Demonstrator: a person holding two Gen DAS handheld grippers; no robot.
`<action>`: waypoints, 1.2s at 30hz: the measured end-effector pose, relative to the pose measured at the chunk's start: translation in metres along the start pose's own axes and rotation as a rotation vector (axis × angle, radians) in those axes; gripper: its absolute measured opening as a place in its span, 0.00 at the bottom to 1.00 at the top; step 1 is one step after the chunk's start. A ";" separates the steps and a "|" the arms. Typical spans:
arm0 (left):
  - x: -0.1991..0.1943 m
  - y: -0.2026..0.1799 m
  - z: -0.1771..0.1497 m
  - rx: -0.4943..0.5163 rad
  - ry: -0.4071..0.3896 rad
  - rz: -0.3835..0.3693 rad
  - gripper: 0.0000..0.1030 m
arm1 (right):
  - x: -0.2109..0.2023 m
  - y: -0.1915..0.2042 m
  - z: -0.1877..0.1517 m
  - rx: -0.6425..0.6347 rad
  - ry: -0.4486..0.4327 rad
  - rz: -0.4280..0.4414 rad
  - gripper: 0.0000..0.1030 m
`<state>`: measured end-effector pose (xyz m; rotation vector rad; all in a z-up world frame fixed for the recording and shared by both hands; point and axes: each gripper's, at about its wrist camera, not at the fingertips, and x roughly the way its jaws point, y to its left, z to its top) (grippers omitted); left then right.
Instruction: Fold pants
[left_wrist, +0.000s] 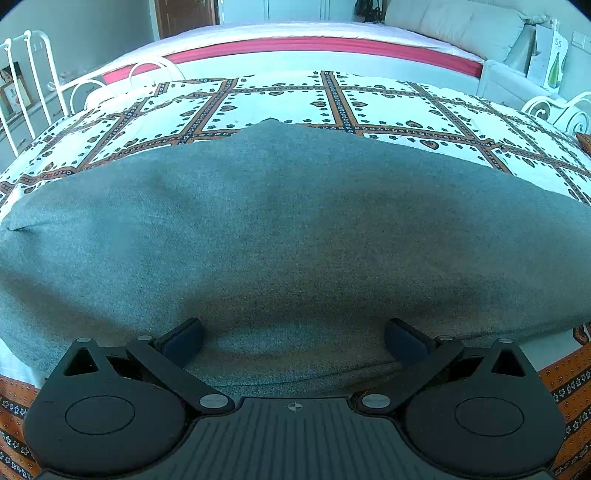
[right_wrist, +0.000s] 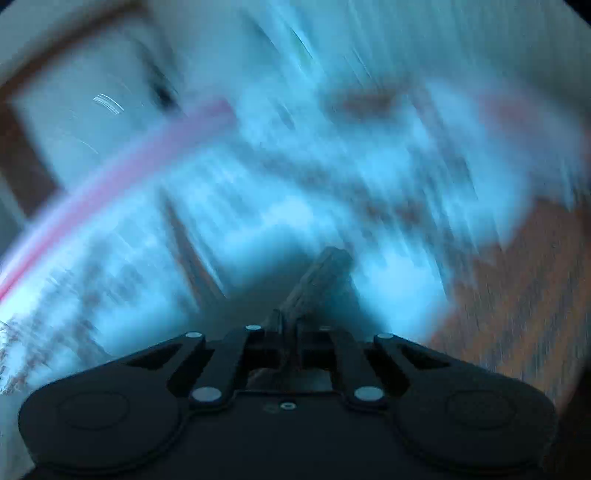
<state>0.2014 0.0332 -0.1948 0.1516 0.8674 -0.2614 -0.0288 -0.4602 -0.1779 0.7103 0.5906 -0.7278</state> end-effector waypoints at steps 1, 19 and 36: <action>-0.001 0.000 0.000 -0.002 -0.001 0.000 1.00 | 0.004 -0.014 -0.004 0.091 0.028 0.009 0.00; 0.000 -0.001 0.000 -0.007 -0.002 0.002 1.00 | 0.013 -0.012 -0.004 0.203 0.023 0.152 0.25; 0.000 -0.002 -0.001 -0.007 -0.007 0.004 1.00 | -0.054 0.049 0.043 -0.102 -0.349 0.386 0.00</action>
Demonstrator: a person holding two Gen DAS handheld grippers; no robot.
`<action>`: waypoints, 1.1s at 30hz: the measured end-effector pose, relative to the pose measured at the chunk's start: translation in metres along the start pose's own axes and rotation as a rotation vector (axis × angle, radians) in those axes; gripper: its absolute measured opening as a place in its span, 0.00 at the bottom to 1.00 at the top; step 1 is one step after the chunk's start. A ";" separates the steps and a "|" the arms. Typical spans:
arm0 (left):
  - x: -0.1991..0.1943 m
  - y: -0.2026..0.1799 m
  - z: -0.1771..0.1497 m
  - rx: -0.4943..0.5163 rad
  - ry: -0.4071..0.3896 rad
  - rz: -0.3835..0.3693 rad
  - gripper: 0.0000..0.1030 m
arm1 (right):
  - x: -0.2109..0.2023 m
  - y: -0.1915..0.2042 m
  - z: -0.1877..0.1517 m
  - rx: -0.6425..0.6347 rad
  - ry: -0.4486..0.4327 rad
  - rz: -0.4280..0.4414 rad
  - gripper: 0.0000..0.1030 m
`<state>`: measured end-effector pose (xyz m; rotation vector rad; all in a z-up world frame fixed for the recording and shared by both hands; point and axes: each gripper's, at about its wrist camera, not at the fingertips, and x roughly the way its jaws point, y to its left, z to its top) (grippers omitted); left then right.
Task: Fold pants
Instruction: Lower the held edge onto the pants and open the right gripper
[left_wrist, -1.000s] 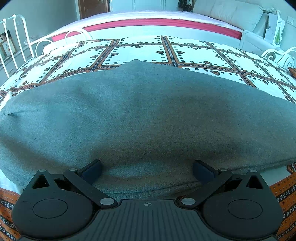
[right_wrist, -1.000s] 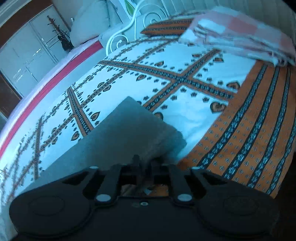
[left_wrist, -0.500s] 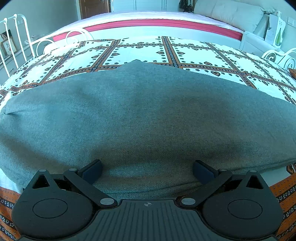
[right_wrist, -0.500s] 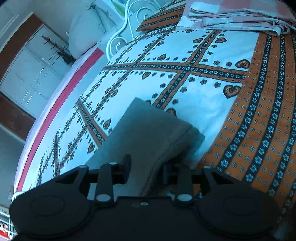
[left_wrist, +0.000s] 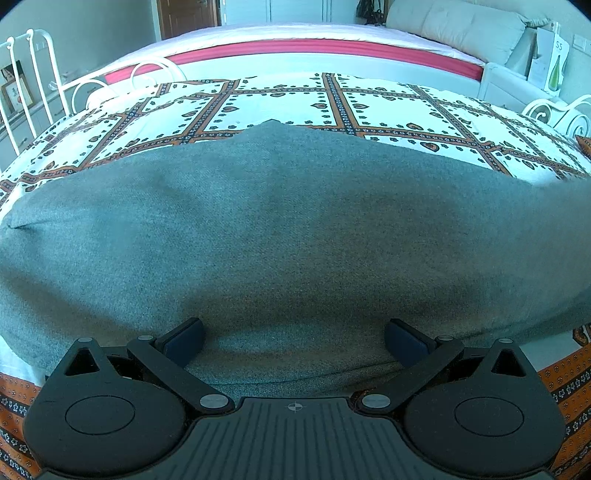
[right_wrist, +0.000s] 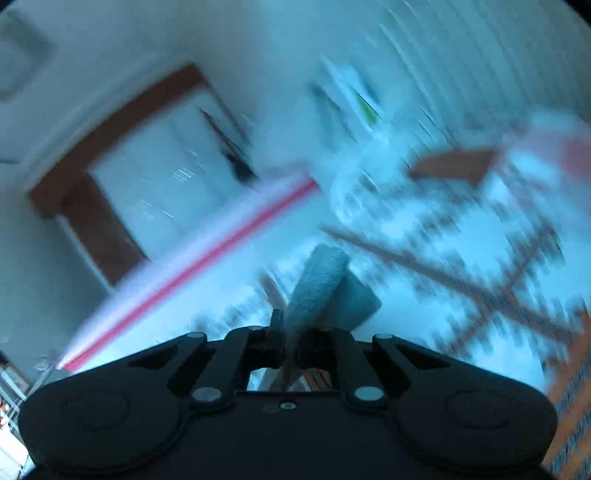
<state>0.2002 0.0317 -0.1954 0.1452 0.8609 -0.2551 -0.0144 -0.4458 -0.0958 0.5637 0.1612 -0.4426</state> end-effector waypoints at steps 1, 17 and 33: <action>0.000 0.000 0.000 -0.001 0.000 0.000 1.00 | 0.001 0.001 0.000 -0.052 0.006 -0.022 0.00; 0.000 -0.001 0.000 -0.002 0.002 0.003 1.00 | 0.031 -0.066 -0.057 0.040 0.365 -0.333 0.07; -0.007 0.000 0.002 -0.026 -0.007 -0.001 1.00 | -0.010 -0.084 -0.056 0.245 0.384 -0.317 0.35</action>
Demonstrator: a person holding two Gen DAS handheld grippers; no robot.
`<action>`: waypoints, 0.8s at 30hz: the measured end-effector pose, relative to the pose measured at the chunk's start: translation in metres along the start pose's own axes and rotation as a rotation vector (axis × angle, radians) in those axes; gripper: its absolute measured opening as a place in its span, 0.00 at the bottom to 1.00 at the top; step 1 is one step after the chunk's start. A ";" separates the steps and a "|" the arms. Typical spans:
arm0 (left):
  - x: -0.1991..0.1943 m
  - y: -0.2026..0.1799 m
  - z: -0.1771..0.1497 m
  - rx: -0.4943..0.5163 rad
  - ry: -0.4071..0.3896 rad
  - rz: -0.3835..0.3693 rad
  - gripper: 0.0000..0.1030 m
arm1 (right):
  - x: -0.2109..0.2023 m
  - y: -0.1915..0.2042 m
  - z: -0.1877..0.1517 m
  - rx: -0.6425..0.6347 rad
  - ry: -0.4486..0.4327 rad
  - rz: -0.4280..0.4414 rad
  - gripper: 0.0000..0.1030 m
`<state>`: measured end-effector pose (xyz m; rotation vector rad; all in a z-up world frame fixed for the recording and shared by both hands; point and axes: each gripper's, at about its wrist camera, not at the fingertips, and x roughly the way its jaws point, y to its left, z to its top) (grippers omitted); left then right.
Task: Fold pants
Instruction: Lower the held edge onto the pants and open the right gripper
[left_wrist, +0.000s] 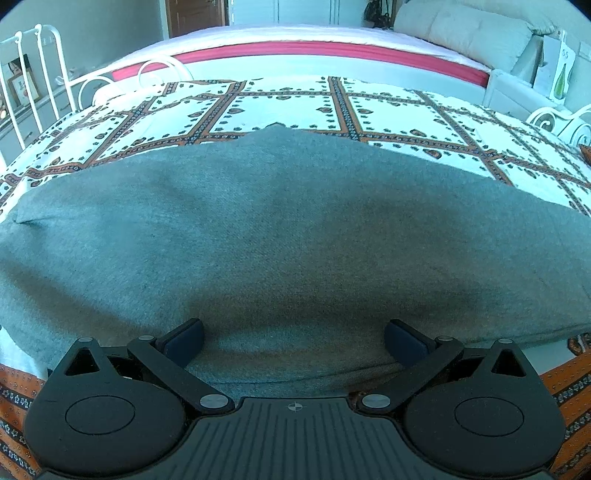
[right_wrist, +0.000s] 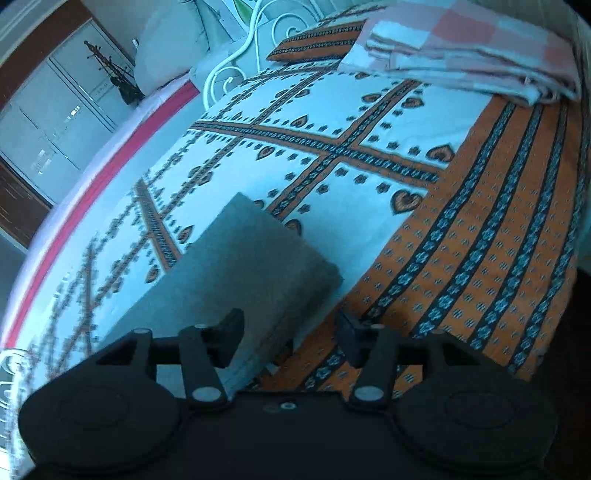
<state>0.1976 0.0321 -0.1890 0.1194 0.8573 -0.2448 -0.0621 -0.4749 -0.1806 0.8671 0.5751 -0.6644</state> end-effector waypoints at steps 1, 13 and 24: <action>-0.001 -0.001 0.000 0.003 -0.003 -0.003 1.00 | 0.001 0.000 -0.001 0.004 0.010 0.016 0.17; -0.027 -0.058 0.014 0.092 -0.023 -0.078 1.00 | 0.012 -0.009 -0.003 0.096 0.006 0.045 0.18; -0.030 -0.128 0.022 0.165 -0.026 -0.142 1.00 | 0.010 -0.023 -0.005 0.173 0.038 0.131 0.24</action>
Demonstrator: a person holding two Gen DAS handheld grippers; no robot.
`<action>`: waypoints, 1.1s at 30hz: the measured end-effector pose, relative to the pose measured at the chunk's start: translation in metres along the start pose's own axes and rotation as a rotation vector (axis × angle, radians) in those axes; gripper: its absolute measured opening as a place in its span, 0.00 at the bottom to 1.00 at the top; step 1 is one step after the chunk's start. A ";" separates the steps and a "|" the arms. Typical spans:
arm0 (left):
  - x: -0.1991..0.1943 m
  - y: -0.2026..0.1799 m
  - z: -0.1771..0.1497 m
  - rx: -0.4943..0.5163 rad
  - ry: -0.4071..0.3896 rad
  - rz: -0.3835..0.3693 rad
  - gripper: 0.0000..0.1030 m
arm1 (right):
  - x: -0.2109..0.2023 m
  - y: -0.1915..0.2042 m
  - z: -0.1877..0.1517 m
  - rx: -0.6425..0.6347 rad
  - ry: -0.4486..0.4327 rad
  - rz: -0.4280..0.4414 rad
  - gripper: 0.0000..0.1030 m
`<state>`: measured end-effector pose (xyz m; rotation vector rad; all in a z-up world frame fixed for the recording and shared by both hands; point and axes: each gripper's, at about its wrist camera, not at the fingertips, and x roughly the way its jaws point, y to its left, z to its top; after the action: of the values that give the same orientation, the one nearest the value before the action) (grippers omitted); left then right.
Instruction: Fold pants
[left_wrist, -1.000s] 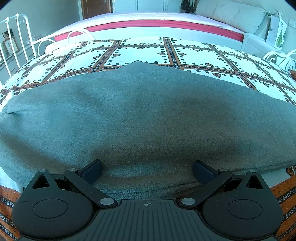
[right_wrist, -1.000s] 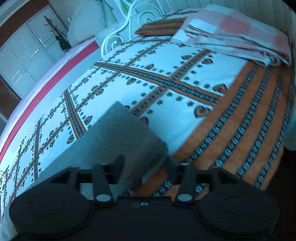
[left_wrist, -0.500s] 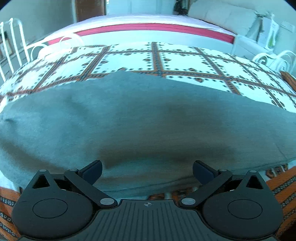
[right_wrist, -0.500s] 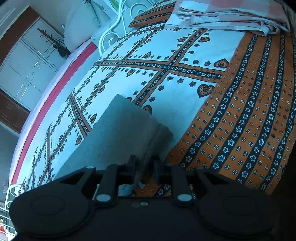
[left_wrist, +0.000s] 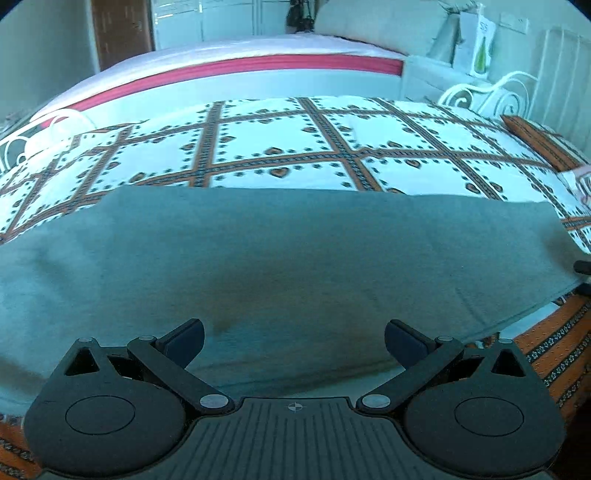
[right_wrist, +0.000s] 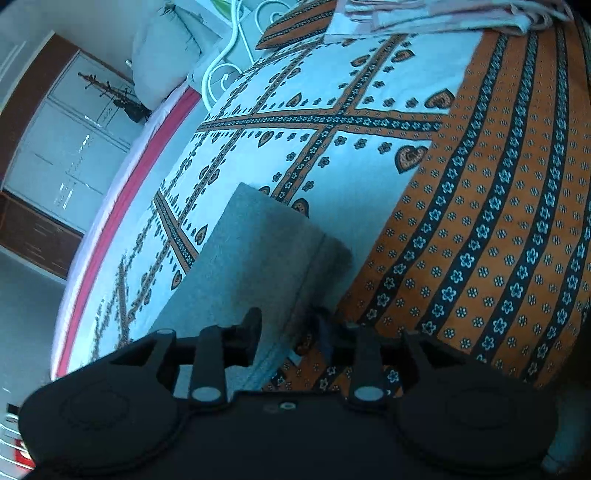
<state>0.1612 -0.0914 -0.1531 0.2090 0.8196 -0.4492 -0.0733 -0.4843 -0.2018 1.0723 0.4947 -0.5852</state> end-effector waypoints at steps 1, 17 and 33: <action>0.002 -0.004 0.000 0.000 0.004 -0.005 1.00 | 0.001 -0.001 0.000 0.008 0.002 0.004 0.24; 0.031 -0.076 0.002 0.085 0.057 -0.055 1.00 | 0.013 0.015 0.000 -0.067 -0.009 -0.027 0.25; 0.042 -0.081 0.001 0.088 0.099 -0.044 1.00 | -0.006 0.066 -0.011 -0.358 -0.141 -0.046 0.02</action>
<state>0.1496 -0.1763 -0.1846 0.2969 0.9039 -0.5204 -0.0353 -0.4495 -0.1579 0.6762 0.4799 -0.5827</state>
